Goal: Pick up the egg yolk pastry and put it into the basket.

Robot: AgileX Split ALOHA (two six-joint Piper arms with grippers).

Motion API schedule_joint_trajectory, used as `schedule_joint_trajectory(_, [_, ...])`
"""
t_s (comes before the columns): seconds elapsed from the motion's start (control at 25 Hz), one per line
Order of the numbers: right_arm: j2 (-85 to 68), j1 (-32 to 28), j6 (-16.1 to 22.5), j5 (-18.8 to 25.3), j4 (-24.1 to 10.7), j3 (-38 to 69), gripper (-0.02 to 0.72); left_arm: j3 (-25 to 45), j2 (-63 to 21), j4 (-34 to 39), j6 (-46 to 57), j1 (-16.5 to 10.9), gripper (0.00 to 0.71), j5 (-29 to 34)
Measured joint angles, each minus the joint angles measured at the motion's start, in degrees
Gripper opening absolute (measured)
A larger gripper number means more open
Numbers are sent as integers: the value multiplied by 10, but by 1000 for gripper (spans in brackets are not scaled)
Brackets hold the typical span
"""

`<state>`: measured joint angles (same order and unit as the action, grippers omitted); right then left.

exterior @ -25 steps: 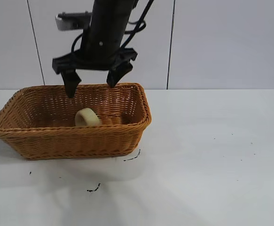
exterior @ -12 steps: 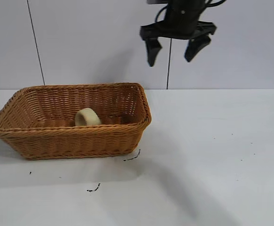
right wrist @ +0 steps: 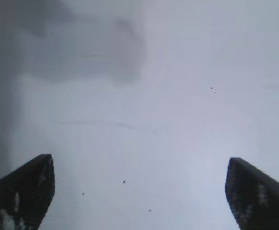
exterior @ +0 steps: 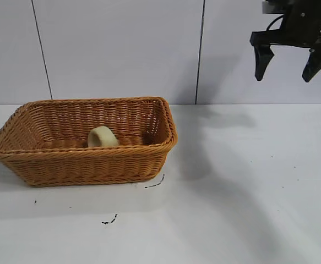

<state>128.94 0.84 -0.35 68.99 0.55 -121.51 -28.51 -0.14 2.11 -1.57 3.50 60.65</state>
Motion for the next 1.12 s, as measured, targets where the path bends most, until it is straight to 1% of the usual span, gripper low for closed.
schedule_joint_trajectory(0.12, [-56,0,0,0,0,62,695,0,0,0,0,0,693,0])
schedule_joint_trajectory(0.2, [-111,0,0,0,0,122,695,0,0,0,0,0,693,0])
schedule_joint_trajectory(0.6, [-474,0,-8,0,0,493,695,0,0,0,0,0,693,0])
schedule_joint_trajectory(0.8, [-670,0,-19,2,0,672,696,0,0,0,0,0,693,0])
schedule_joint_trajectory(0.92, [-796,0,-19,-18,0,771,696,0,0,0,0,0,693,0])
schedule_joint_trajectory(1.12, [-1017,0,-19,-79,0,899,696,0,0,0,0,0,693,0])
